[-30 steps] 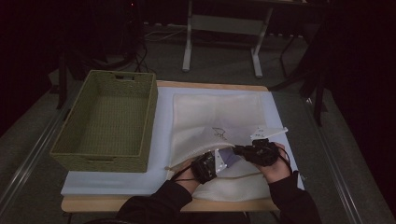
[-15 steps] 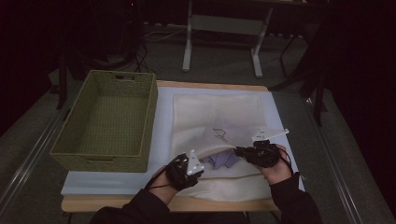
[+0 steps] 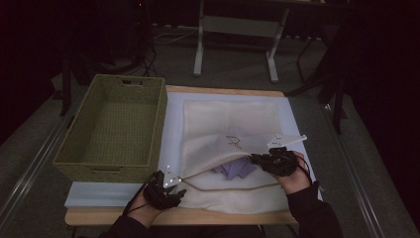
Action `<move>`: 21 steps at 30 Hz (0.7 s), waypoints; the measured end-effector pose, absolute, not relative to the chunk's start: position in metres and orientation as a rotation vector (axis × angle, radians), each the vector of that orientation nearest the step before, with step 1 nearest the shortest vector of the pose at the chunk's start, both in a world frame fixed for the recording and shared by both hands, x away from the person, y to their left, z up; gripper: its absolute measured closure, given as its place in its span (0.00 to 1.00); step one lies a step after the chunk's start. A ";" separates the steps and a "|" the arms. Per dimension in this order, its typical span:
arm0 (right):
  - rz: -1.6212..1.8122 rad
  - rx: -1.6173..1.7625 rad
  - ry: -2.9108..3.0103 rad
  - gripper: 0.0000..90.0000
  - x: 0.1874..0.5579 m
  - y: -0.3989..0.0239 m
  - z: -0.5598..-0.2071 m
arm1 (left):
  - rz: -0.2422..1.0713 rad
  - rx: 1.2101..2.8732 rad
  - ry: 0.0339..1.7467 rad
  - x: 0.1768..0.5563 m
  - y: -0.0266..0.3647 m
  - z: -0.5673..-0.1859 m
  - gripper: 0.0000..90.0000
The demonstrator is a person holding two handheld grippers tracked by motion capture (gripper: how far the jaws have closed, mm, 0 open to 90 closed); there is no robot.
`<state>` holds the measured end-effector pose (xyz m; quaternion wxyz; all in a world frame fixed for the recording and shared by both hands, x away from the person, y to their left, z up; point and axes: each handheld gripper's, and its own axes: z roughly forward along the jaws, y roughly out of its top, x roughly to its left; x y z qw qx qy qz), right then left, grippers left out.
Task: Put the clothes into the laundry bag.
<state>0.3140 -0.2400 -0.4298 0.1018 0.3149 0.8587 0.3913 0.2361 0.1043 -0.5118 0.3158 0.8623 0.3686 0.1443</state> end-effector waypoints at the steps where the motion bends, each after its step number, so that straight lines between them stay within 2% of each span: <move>1: 1.152 0.928 2.534 0.97 0.314 -0.239 -0.429 | 0.378 2.264 0.980 0.237 0.104 -0.512 0.59; 7: 1.157 0.919 2.525 0.97 0.314 -0.240 -0.427 | 0.342 2.233 1.033 0.244 0.107 -0.516 0.54; 11: 1.156 0.911 2.517 0.97 0.314 -0.241 -0.423 | 0.254 2.207 1.042 0.250 0.108 -0.517 0.53; 14: 1.159 0.910 2.516 0.97 0.314 -0.242 -0.421 | 0.192 2.218 1.022 0.252 0.106 -0.520 0.60; 15: 1.158 0.910 2.517 0.97 0.314 -0.242 -0.422 | 0.191 2.226 1.004 0.251 0.106 -0.520 0.70; 18: 1.156 0.908 2.527 0.97 0.314 -0.242 -0.425 | 0.231 2.220 0.989 0.250 0.104 -0.517 0.90; 21: 1.166 0.921 2.525 0.97 0.313 -0.245 -0.429 | 0.233 2.174 1.000 0.249 0.106 -0.509 0.95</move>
